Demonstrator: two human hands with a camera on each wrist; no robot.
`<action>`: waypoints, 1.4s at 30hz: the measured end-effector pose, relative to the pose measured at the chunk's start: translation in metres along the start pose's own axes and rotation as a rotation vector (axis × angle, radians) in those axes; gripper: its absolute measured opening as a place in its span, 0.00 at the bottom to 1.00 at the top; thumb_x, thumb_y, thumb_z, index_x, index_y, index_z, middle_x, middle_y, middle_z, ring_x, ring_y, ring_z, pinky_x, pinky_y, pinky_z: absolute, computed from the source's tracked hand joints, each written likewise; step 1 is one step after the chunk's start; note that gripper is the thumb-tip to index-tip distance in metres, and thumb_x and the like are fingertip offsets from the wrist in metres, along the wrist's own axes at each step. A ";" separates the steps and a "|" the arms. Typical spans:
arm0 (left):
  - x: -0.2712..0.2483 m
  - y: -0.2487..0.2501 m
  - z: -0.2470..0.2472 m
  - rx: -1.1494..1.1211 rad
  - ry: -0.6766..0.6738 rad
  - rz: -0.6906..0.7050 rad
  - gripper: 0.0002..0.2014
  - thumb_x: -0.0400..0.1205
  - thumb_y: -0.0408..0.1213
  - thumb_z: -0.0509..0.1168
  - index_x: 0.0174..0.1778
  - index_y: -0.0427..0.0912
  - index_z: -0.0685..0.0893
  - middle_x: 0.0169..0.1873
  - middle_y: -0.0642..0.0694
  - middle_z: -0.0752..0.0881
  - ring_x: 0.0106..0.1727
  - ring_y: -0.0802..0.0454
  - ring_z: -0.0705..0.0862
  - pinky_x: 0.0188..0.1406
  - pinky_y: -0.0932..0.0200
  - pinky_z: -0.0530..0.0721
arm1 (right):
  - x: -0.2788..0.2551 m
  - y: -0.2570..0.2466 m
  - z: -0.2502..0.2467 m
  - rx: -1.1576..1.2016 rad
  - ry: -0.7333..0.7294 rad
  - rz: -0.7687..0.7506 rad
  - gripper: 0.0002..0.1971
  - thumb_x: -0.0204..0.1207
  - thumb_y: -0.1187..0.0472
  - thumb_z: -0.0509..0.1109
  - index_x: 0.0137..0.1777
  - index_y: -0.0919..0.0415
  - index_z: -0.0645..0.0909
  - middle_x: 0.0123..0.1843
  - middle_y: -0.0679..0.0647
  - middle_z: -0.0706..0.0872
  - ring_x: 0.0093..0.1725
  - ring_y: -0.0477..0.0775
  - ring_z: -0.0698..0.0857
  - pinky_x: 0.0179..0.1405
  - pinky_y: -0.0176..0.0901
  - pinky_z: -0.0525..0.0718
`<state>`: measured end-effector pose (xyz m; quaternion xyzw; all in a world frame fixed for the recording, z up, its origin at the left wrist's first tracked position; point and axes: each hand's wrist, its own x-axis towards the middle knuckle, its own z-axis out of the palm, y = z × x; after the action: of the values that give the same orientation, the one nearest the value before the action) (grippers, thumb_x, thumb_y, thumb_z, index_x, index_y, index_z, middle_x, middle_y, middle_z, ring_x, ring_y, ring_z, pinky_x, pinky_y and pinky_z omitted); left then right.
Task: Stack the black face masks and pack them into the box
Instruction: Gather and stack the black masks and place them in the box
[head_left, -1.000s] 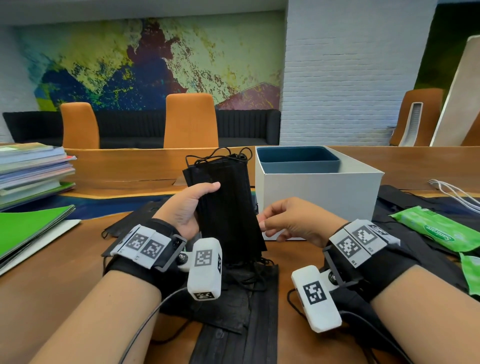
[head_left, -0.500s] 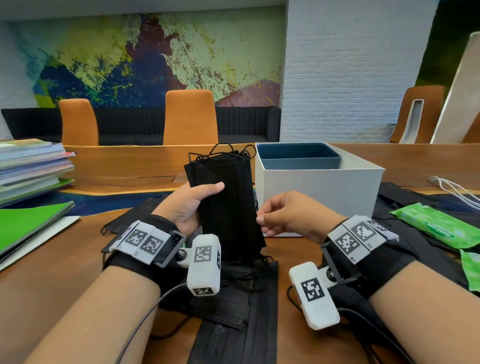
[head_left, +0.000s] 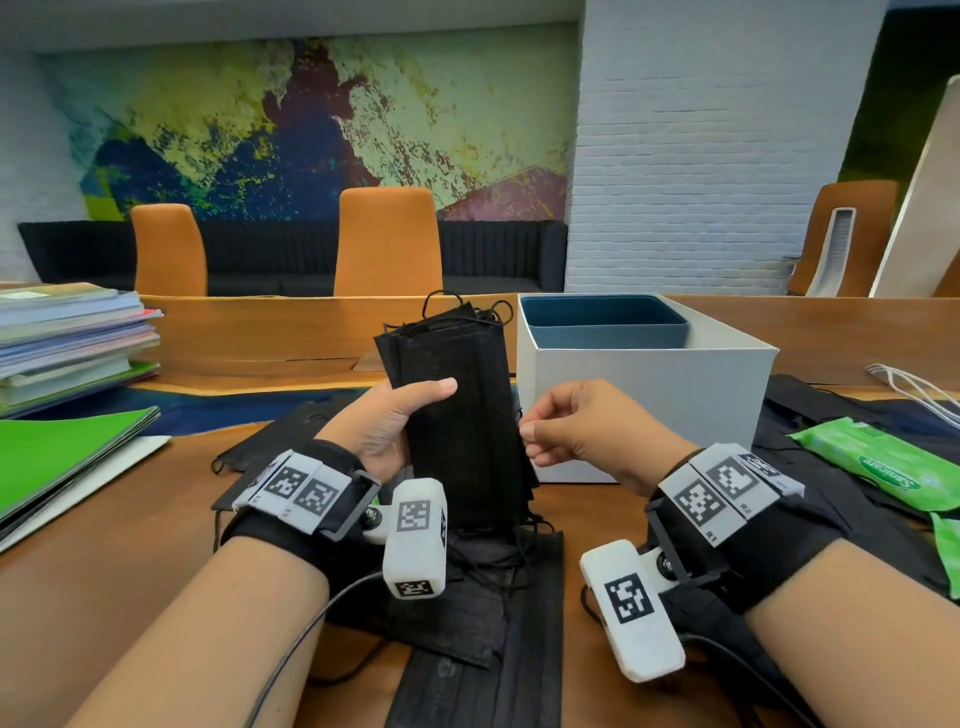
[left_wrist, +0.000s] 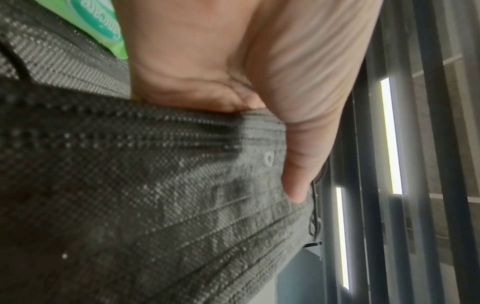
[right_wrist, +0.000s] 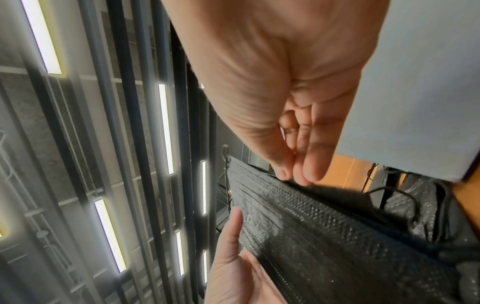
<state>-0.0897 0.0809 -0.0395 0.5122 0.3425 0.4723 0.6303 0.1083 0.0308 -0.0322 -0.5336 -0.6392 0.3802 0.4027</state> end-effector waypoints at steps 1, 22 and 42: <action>0.000 0.000 0.000 0.007 -0.003 -0.001 0.08 0.78 0.30 0.67 0.51 0.42 0.86 0.42 0.43 0.91 0.50 0.44 0.88 0.44 0.47 0.85 | -0.001 0.000 0.001 -0.022 -0.026 0.001 0.06 0.78 0.71 0.69 0.39 0.64 0.82 0.34 0.58 0.85 0.33 0.49 0.85 0.39 0.35 0.88; -0.013 0.005 0.030 0.352 -0.272 0.171 0.24 0.71 0.29 0.75 0.61 0.49 0.80 0.51 0.49 0.90 0.54 0.53 0.88 0.50 0.60 0.85 | -0.006 -0.016 0.003 0.003 0.116 -0.194 0.18 0.81 0.49 0.64 0.67 0.45 0.65 0.57 0.38 0.79 0.55 0.34 0.78 0.43 0.22 0.77; -0.009 0.009 0.030 0.242 -0.228 0.247 0.35 0.62 0.37 0.80 0.65 0.38 0.76 0.58 0.37 0.86 0.60 0.42 0.86 0.58 0.47 0.85 | -0.006 -0.018 -0.001 0.249 0.018 -0.313 0.25 0.80 0.70 0.65 0.70 0.42 0.66 0.60 0.54 0.81 0.59 0.49 0.84 0.62 0.41 0.83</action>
<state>-0.0669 0.0630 -0.0237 0.6726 0.2577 0.4402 0.5361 0.1030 0.0222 -0.0161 -0.3772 -0.6588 0.3842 0.5253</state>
